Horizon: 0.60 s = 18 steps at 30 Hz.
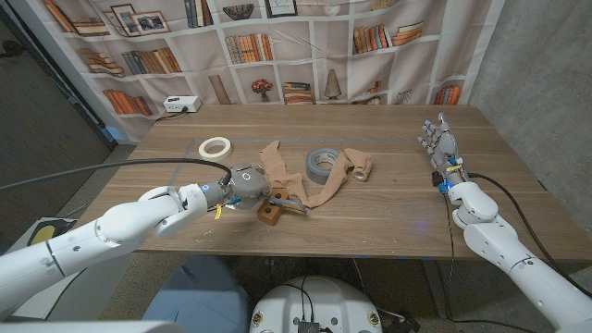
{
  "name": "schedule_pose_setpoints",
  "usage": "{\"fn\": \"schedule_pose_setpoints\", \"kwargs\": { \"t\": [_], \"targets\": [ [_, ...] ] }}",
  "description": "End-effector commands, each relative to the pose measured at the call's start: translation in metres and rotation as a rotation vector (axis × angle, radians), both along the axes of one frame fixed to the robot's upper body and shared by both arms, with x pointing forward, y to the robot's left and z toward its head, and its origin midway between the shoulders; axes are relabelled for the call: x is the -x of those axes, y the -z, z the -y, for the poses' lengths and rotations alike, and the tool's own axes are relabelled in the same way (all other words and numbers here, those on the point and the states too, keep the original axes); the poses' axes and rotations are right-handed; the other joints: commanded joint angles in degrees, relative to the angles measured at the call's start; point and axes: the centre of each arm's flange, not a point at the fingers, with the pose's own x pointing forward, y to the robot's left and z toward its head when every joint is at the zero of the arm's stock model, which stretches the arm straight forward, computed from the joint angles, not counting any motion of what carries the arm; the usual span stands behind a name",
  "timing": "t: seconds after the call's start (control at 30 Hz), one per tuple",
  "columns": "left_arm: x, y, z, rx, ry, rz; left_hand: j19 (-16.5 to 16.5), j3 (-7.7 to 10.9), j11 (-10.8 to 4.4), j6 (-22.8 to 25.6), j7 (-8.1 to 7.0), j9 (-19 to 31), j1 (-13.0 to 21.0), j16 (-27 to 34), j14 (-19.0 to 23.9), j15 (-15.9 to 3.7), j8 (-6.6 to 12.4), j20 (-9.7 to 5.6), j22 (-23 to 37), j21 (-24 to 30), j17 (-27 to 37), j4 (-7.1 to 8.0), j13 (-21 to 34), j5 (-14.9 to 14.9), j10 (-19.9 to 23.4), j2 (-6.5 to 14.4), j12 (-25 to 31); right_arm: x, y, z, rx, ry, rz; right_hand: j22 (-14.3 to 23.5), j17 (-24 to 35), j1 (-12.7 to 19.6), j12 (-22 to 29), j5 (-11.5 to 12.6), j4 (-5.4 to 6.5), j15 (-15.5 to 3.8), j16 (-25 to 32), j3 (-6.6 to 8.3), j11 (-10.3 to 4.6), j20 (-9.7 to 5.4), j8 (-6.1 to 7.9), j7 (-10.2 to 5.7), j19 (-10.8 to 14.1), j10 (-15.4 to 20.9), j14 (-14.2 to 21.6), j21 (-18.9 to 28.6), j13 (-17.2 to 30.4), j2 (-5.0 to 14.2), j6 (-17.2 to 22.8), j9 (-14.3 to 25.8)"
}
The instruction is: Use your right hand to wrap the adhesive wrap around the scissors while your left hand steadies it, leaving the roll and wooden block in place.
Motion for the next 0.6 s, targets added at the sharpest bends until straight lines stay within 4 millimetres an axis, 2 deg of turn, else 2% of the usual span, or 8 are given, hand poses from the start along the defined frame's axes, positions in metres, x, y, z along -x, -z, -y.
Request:
{"fn": "schedule_pose_setpoints", "kwargs": {
  "t": [0.03,0.47,0.6],
  "targets": [
    [-0.005,-0.010,-0.013,0.217,-0.003,-0.063,0.7,-0.37,-0.87,1.5,0.59,0.1,1.0,0.4,2.6,-1.67,0.39,-0.12,0.1,0.4,-0.1,-0.11,0.3,0.2,1.9,-0.1,0.5,-0.002,0.000,0.001,0.007,0.000,-0.006,0.2,0.1,0.1,-0.1,0.0,-0.32,-0.12,0.3,0.05,0.03,0.31,-0.10,-0.06,-0.1,0.3,-0.2,0.1,0.2,0.38,0.5,0.3],
    [-0.008,-0.017,-0.020,0.388,-0.023,-0.085,1.3,-0.85,-0.81,2.1,0.93,0.0,1.6,0.4,3.8,-1.67,0.36,-0.58,0.2,1.0,-0.5,-0.10,0.4,0.2,2.5,-0.2,0.4,-0.005,-0.002,0.001,0.011,-0.002,-0.007,0.2,0.1,0.1,-0.1,0.0,-0.42,-0.14,0.3,0.10,0.07,0.32,-0.12,-0.08,-0.2,0.3,-0.2,0.1,0.2,0.47,0.5,0.3],
    [-0.006,-0.022,-0.022,0.425,-0.039,-0.068,2.1,-1.05,0.00,2.2,1.78,0.0,2.2,0.2,3.8,-1.68,0.21,-0.81,0.2,1.5,-0.8,-0.23,0.7,0.3,2.5,-0.4,0.4,-0.006,-0.003,0.001,0.010,-0.004,-0.004,0.2,0.1,0.2,-0.2,0.0,-0.45,-0.06,0.3,0.12,-0.02,0.33,-0.14,-0.08,-0.2,0.3,-0.2,0.1,0.2,0.50,0.5,0.3]
  ]
}}
